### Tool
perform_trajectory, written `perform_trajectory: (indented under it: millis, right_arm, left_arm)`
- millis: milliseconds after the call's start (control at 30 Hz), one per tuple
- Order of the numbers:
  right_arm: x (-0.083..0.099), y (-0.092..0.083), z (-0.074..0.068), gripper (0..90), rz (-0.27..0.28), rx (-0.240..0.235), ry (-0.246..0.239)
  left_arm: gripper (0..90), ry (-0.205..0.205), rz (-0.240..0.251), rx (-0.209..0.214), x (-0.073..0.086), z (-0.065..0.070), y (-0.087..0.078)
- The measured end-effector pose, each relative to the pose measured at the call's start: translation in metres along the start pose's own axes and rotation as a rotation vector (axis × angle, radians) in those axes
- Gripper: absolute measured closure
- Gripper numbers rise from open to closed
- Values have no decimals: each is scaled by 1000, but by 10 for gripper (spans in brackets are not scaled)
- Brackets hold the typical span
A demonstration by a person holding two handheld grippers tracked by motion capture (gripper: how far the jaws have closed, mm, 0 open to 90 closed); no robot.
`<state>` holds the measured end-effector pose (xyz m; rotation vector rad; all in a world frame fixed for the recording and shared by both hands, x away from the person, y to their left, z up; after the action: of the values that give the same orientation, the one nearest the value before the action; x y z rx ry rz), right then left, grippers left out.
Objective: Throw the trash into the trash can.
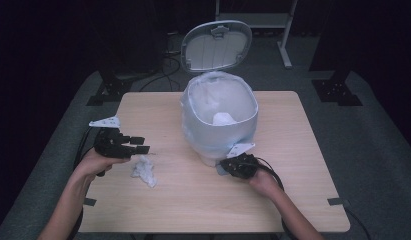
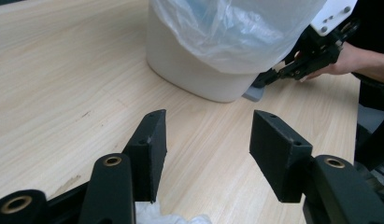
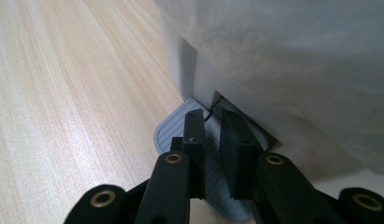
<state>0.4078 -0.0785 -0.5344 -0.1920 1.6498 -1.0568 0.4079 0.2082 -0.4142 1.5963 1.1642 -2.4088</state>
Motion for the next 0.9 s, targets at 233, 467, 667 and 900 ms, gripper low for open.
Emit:
perform_trajectory:
  millis: [233,467,667,900]
  right_arm:
    - [0,0,0,797,1,1,1]
    - [0,0,0,797,1,0,0]
    - [0,0,0,797,0,0,-1]
    - [0,0,0,797,-2,2,-2]
  left_arm:
    - [438,-7,-6,-26,10,-5,-1]
    - [436,-14,-16,-58,20,-12,-3]
    - [431,-13,-24,-60,27,-14,-1]
    - [426,-17,-33,-71,39,-17,3]
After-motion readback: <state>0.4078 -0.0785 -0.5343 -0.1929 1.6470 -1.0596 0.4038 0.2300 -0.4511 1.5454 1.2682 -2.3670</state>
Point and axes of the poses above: each handheld gripper's, and its own axes: y roughly forward along the jaws, x roughly out of its underside, z roughly to its right, the point moved 10 cm from there along y, roughly forward along the jaws, and after that the axes turned 4 degrees about -x, right-handed, at the moved point
